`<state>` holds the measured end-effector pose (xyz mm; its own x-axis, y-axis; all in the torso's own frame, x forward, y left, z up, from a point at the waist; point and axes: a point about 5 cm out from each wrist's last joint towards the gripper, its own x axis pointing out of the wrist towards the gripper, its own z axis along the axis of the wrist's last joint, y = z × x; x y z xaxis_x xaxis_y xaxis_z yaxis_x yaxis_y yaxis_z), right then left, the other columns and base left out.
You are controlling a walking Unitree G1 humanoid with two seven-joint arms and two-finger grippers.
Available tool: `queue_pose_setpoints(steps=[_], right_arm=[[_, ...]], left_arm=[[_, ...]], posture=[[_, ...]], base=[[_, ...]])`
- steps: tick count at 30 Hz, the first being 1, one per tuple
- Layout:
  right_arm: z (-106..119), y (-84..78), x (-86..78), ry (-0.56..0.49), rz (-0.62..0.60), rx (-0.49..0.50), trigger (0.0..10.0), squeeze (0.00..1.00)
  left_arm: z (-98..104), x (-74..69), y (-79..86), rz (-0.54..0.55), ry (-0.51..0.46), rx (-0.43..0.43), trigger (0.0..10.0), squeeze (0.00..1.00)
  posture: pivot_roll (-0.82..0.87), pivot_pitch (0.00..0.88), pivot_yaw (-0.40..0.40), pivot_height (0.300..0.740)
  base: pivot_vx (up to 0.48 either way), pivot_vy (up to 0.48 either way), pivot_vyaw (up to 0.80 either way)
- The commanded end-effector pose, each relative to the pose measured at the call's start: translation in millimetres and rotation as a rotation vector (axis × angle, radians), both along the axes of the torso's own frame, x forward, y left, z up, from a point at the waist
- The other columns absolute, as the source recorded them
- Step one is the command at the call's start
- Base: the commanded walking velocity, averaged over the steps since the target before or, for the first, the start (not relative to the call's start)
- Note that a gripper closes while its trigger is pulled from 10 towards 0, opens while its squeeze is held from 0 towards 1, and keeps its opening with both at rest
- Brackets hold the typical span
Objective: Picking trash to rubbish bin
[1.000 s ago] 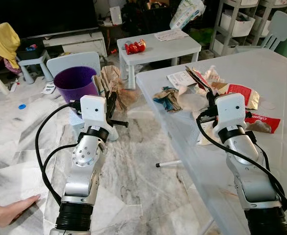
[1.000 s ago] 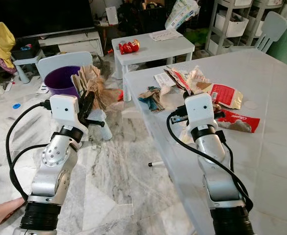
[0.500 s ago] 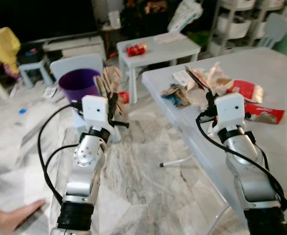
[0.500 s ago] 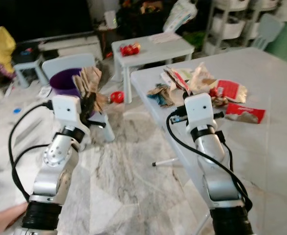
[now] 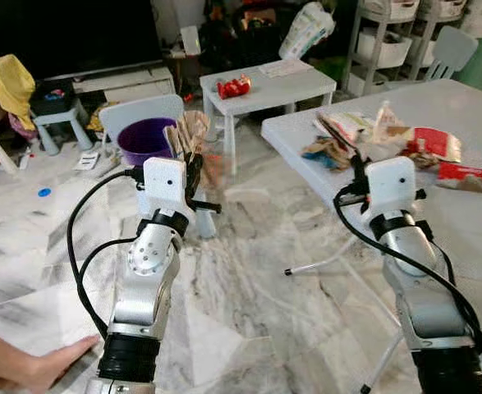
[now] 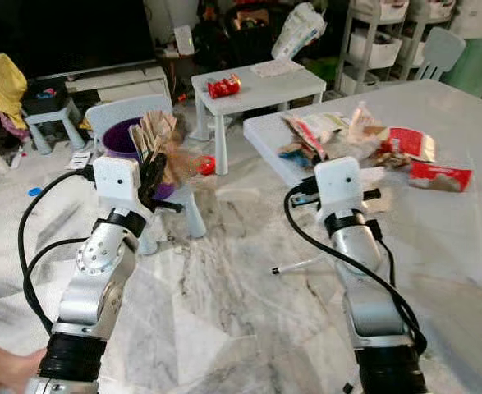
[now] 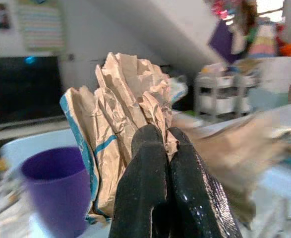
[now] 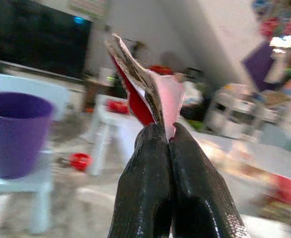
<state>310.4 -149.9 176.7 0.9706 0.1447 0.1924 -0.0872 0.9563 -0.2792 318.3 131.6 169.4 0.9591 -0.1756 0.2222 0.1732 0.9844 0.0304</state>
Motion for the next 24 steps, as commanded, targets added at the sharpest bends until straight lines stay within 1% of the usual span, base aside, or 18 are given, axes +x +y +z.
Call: queue_pose_setpoints(steps=[1,3,16,22,24], right_arm=[[5.1,-3.4,0.5,-0.021,-0.008,-0.009,0.0,0.0],[5.4,-2.8,0.6,-0.023,-0.002,-0.013,0.0,0.0],[5.2,-2.4,-1.4,-0.022,0.005,-0.023,0.0,0.0],[6.1,-2.0,-2.2,-0.024,0.012,-0.019,0.0,0.0],[7.5,-2.7,-2.8,-0.029,0.014,-0.013,0.0,0.0]], left_arm=[[4.1,0.5,-0.9,0.001,-0.023,-0.004,0.0,0.0],[5.0,0.4,-1.5,0.001,-0.028,-0.012,0.0,0.0],[3.5,1.8,-4.6,0.006,-0.024,-0.025,0.0,0.0],[1.6,0.4,-3.6,0.007,-0.022,-0.075,0.0,0.0],[0.4,0.0,-4.4,-0.002,-0.014,-0.072,0.0,0.0]], posture=[[-0.07,0.0,-0.002,0.74],[-0.07,0.0,-0.003,0.74],[-0.08,0.0,-0.002,0.74],[-0.09,0.0,-0.005,0.74],[-0.09,0.0,-0.006,0.74]], base=[[0.0,0.0,0.0],[0.0,0.0,0.23],[0.0,0.0,0.8],[0.0,0.0,0.79],[0.0,0.0,0.0]])
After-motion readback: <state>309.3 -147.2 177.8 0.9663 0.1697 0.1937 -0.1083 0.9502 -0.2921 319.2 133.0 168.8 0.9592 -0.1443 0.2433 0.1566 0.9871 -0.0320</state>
